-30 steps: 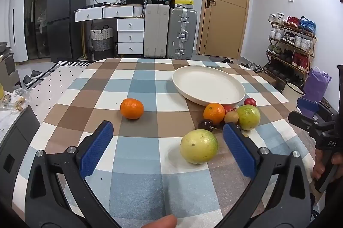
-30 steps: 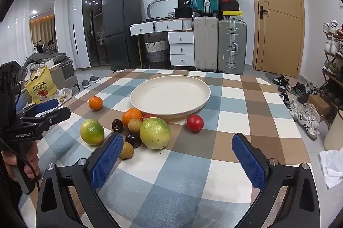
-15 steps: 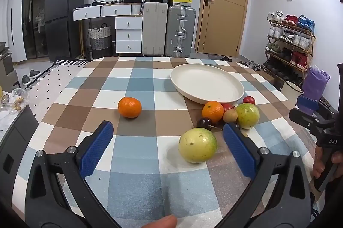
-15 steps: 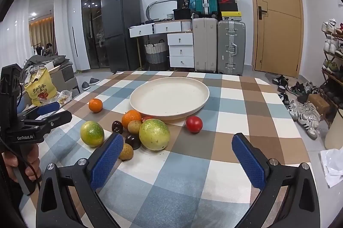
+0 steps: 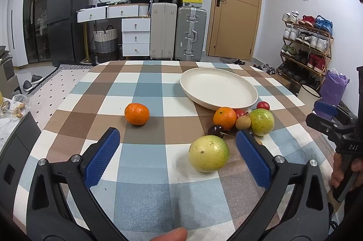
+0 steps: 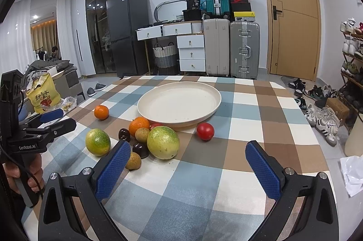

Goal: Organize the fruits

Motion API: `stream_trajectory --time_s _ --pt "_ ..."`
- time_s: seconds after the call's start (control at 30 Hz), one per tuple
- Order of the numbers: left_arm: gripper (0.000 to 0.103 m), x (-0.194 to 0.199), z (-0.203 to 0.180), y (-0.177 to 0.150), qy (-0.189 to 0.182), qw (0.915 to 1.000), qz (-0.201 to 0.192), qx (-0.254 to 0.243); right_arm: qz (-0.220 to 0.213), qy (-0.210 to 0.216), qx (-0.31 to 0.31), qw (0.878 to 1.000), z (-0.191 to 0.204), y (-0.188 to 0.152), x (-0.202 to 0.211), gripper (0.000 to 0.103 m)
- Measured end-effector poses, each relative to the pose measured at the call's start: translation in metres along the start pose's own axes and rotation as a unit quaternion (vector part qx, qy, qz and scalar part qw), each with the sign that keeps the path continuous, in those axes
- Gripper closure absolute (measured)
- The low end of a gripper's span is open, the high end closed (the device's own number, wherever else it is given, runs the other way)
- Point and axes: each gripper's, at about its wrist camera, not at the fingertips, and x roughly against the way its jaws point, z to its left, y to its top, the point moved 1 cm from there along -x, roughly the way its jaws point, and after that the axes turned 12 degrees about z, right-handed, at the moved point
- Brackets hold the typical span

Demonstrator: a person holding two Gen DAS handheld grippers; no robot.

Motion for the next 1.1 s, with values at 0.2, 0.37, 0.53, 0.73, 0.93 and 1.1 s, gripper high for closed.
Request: stream_trajectory --time_s 0.2,0.37,0.53,0.73,0.93,1.1 --pt "0.001 0.0001 -0.0004 -0.0002 0.000 1.0000 -0.001 0.000 -0.001 0.002 0.001 1.000 -0.0027 0.0000 -0.0004 0.000" --pt "0.001 0.0001 -0.0005 -0.0002 0.001 1.0000 -0.001 -0.001 -0.002 0.003 -0.001 1.000 -0.0041 0.0009 -0.0011 0.000" --pt "0.001 0.0001 -0.0014 -0.0005 0.001 1.0000 0.000 0.000 -0.003 0.003 -0.001 1.000 -0.0042 0.0005 -0.0006 0.000" --pt "0.001 0.0001 -0.0009 -0.0004 0.001 1.0000 -0.001 -0.001 -0.003 0.003 -0.002 1.000 -0.0042 0.0008 -0.0007 0.000" --pt "0.001 0.0000 -0.0010 -0.0005 0.001 1.0000 0.000 -0.001 -0.003 0.004 -0.002 1.000 -0.0045 0.0006 -0.0007 0.000" --pt "0.001 0.0001 -0.0008 -0.0004 0.001 1.0000 -0.001 -0.001 -0.003 0.004 -0.003 1.000 -0.0042 0.0007 -0.0003 0.000"
